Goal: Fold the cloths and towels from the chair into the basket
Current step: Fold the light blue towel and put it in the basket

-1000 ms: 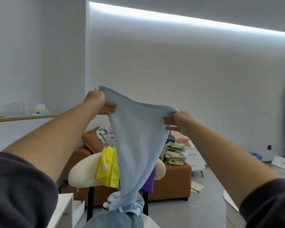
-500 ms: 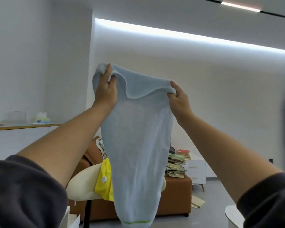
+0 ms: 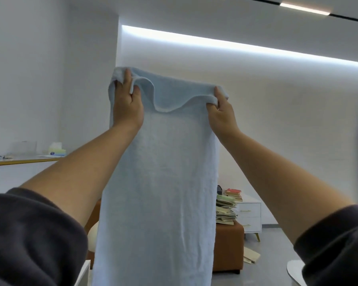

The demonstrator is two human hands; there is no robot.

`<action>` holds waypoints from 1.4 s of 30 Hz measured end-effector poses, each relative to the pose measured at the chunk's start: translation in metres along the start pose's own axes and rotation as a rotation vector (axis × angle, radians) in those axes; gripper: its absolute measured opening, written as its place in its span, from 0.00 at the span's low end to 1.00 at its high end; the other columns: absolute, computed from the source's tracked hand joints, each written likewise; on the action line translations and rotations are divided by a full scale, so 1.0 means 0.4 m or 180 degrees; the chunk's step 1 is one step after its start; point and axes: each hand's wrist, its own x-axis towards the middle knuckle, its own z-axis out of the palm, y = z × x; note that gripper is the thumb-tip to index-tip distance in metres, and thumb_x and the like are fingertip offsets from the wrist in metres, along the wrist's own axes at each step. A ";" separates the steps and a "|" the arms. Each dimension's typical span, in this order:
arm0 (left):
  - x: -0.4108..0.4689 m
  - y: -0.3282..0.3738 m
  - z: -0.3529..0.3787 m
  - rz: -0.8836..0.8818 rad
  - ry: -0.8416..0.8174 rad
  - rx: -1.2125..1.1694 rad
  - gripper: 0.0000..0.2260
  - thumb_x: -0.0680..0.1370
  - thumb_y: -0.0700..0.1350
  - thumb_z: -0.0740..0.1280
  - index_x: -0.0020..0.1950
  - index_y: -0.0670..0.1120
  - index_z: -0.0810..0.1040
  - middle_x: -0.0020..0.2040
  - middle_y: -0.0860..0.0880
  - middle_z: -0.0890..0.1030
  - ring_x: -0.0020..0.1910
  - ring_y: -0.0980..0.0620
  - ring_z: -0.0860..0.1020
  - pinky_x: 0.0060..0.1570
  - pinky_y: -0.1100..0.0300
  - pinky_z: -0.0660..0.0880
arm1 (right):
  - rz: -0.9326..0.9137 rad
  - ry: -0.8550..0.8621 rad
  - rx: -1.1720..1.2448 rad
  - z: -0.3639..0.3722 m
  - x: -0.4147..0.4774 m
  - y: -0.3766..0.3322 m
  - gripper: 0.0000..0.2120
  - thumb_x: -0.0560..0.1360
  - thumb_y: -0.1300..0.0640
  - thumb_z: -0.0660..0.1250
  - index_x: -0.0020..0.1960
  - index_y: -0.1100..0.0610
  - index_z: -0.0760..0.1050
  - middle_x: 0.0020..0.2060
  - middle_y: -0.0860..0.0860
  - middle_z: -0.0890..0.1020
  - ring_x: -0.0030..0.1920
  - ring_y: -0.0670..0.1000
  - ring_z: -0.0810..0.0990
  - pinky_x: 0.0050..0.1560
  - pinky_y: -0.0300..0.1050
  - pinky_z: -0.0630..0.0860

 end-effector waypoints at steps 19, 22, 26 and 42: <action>-0.265 -0.474 0.023 -0.1758 -0.1009 0.1403 0.20 0.81 0.43 0.52 0.73 0.51 0.66 0.71 0.42 0.68 0.68 0.39 0.67 0.70 0.48 0.61 | 0.1029 -0.1030 -0.0338 0.179 -0.255 0.428 0.13 0.80 0.61 0.53 0.58 0.63 0.72 0.53 0.59 0.77 0.53 0.59 0.75 0.51 0.51 0.73; -0.394 -0.496 -0.023 -0.1987 -0.1195 0.1363 0.19 0.82 0.44 0.52 0.71 0.49 0.68 0.68 0.42 0.71 0.64 0.40 0.70 0.59 0.55 0.67 | 0.1348 -0.1242 -0.0332 0.162 -0.364 0.458 0.17 0.81 0.59 0.53 0.68 0.59 0.68 0.64 0.57 0.73 0.65 0.57 0.70 0.62 0.50 0.69; -0.566 -0.494 -0.077 -0.2199 -0.1404 0.1392 0.17 0.83 0.45 0.52 0.70 0.49 0.71 0.66 0.42 0.74 0.57 0.43 0.72 0.49 0.59 0.64 | 0.1612 -0.1305 -0.0293 0.141 -0.527 0.502 0.16 0.80 0.60 0.54 0.66 0.61 0.70 0.59 0.53 0.75 0.61 0.53 0.72 0.61 0.48 0.69; -1.002 -0.471 -0.290 -0.2895 -0.0982 0.1502 0.16 0.78 0.42 0.56 0.36 0.36 0.76 0.35 0.43 0.79 0.34 0.46 0.73 0.32 0.59 0.66 | 0.3255 -0.0889 0.0332 0.033 -1.009 0.577 0.10 0.79 0.60 0.56 0.44 0.60 0.74 0.37 0.57 0.81 0.34 0.52 0.78 0.36 0.45 0.72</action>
